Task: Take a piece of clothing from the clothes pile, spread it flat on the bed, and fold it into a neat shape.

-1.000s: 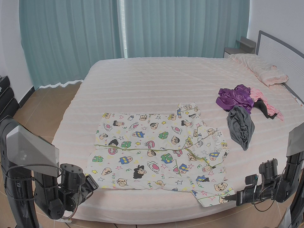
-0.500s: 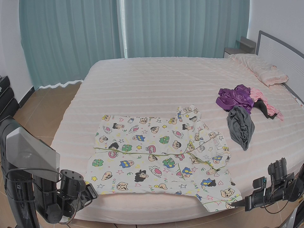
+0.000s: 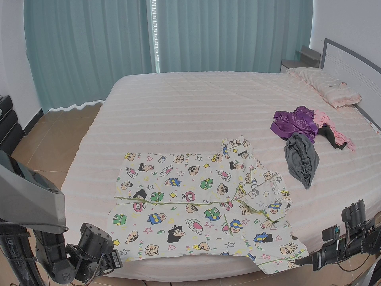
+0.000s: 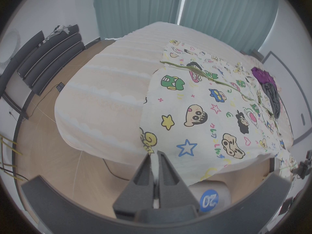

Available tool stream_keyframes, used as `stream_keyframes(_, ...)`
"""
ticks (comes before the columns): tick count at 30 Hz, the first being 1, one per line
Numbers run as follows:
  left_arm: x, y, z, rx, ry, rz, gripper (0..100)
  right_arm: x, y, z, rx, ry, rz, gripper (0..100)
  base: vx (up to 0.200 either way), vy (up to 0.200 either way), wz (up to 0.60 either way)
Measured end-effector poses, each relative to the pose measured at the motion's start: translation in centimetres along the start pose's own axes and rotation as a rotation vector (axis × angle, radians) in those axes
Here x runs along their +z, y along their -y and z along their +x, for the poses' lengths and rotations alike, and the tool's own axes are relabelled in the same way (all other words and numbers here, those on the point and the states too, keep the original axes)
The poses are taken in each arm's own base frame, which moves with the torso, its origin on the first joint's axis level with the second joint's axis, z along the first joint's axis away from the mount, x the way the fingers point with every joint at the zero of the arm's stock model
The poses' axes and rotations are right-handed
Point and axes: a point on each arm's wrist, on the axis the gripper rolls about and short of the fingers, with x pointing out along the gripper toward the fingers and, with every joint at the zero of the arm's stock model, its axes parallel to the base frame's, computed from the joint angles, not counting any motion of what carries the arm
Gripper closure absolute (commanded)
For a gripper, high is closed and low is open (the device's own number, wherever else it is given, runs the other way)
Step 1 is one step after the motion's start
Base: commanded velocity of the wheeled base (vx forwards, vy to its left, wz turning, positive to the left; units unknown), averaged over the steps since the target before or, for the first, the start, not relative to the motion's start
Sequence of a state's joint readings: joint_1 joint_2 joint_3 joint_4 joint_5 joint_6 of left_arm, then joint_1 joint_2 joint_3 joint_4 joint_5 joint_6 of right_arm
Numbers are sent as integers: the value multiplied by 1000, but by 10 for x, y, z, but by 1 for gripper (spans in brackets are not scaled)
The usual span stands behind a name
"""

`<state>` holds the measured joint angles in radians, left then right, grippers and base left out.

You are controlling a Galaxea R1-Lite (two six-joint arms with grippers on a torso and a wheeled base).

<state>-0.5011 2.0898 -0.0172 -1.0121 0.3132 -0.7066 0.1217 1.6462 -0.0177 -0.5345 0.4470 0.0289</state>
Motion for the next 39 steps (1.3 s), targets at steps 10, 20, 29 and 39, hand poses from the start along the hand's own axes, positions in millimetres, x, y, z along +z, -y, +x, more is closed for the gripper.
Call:
stream_keyframes(10,-4,-4,-14,9,-66,119,100,-8,-8,-15,-29,12,-59,100,0,0,0)
stream_keyframes(20,35,16,-5,-26,17,45,100,9,-11,-19,-22,93,-64,100,0,0,0)
stream_keyframes(29,84,21,-6,-43,56,-24,100,48,-13,-20,-7,190,-35,100,0,0,0)
stream_keyframes(39,121,25,3,-104,100,-88,100,75,-4,2,-8,197,-28,100,0,0,0)
